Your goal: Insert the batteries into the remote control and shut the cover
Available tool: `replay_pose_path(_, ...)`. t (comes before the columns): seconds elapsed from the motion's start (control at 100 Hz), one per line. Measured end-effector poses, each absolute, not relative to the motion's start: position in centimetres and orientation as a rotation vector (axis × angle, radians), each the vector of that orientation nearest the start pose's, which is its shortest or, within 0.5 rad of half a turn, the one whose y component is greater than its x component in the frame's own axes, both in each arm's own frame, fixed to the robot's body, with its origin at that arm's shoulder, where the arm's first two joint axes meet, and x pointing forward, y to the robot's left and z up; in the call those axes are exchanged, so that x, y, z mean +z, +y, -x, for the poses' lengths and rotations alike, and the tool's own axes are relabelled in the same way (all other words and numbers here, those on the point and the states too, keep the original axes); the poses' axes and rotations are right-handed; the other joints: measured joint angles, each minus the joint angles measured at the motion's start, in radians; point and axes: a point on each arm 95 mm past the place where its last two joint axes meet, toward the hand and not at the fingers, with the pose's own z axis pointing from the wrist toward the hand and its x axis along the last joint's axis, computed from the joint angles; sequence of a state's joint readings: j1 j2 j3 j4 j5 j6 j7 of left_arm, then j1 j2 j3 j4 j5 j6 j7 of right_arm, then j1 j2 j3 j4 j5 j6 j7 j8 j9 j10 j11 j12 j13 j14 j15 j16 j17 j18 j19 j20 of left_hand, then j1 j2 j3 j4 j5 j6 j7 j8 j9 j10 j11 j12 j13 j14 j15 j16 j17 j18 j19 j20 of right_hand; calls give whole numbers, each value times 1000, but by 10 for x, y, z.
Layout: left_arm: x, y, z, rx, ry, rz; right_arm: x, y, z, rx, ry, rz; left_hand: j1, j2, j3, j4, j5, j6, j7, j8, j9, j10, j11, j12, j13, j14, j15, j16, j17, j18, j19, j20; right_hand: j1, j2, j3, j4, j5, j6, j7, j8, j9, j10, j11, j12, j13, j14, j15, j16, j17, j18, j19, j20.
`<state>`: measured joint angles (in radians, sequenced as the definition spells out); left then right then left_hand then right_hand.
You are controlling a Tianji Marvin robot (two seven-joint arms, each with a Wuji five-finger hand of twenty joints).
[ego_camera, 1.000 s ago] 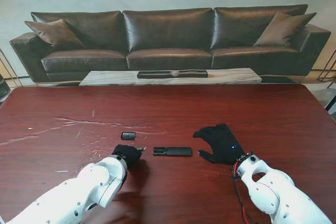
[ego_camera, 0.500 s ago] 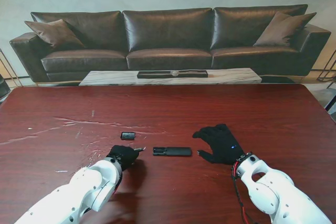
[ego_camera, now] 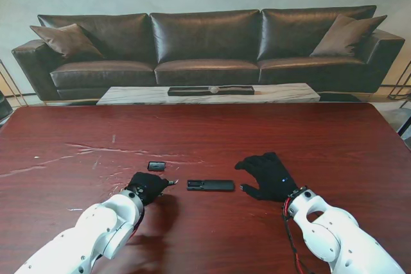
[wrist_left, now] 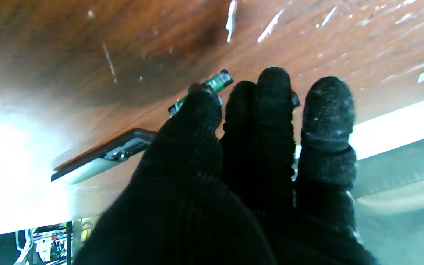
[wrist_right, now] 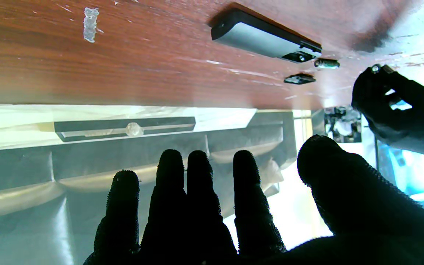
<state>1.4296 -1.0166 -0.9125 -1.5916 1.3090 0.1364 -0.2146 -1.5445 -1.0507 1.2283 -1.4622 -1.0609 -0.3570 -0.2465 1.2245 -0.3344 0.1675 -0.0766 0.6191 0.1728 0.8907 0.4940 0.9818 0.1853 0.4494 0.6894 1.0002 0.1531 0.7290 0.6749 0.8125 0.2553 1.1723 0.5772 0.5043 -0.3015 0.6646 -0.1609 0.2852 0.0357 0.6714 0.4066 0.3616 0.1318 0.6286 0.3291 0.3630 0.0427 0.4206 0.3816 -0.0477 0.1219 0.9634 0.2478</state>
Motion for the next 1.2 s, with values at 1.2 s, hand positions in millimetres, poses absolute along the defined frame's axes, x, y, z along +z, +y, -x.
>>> replay_pose_path(1.2, -318, -114, -442, -1313, 1918, 863, -347, -13, -401, 1689, 1616, -979, 0, 0, 0, 0, 2, 0, 0, 2, 22, -8, 10, 2, 12, -1, 17, 8, 6, 0, 0, 12, 0, 9, 0, 0, 0, 0, -1, 0, 0, 0, 0, -2, 0, 0, 0, 0, 0, 0, 0, 0)
